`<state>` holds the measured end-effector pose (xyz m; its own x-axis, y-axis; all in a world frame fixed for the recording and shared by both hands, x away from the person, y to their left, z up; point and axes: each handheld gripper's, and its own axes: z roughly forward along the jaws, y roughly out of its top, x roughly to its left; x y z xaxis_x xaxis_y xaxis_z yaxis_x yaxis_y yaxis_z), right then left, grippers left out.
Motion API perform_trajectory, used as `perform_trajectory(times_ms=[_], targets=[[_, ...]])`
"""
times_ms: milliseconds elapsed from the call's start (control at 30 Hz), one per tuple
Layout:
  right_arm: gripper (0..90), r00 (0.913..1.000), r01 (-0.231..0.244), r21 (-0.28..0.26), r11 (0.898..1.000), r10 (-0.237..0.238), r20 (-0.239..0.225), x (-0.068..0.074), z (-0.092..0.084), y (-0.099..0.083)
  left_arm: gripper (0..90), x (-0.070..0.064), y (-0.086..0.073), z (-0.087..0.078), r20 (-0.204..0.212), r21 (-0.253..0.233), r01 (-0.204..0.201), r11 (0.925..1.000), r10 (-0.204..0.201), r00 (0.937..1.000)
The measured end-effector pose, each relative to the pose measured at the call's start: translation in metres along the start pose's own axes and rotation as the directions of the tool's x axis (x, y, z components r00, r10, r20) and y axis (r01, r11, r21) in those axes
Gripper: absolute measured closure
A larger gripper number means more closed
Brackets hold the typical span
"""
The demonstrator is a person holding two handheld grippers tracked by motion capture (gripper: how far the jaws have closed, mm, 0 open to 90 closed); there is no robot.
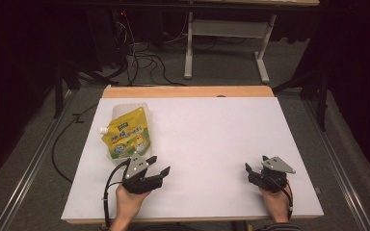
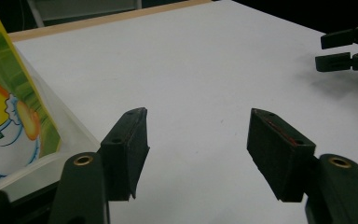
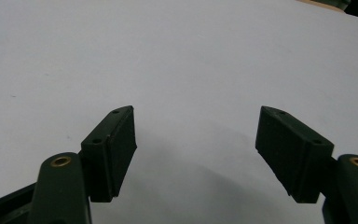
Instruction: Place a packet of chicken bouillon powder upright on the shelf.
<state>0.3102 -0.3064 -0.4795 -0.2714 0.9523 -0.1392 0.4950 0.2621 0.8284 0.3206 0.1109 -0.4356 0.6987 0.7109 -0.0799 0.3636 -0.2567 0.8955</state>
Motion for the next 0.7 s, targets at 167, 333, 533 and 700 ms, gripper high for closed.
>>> perform_trajectory(times_ms=[167,333,533,700], targets=[[29.2,1.0,-0.001,0.0,1.0,0.001,0.003,0.0,0.0,0.0,38.3,-0.001,0.001,0.009,0.014,0.008,0.003,1.0,-0.003,0.9999],[29.2,1.0,-0.001,0.001,1.0,0.001,0.003,0.001,0.0,0.0,38.6,-0.003,0.0,0.019,0.022,0.033,-0.005,0.9995,0.004,0.9997],[29.2,1.0,0.0,0.005,1.0,0.0,0.004,0.001,0.0,0.0,38.7,-0.004,0.0,0.025,0.023,0.038,-0.006,0.9993,0.005,0.9997],[29.2,1.0,0.004,0.002,1.0,-0.004,0.005,0.001,0.001,0.0,39.1,-0.004,-0.001,0.031,0.021,0.041,-0.005,0.9992,0.005,0.9998]])
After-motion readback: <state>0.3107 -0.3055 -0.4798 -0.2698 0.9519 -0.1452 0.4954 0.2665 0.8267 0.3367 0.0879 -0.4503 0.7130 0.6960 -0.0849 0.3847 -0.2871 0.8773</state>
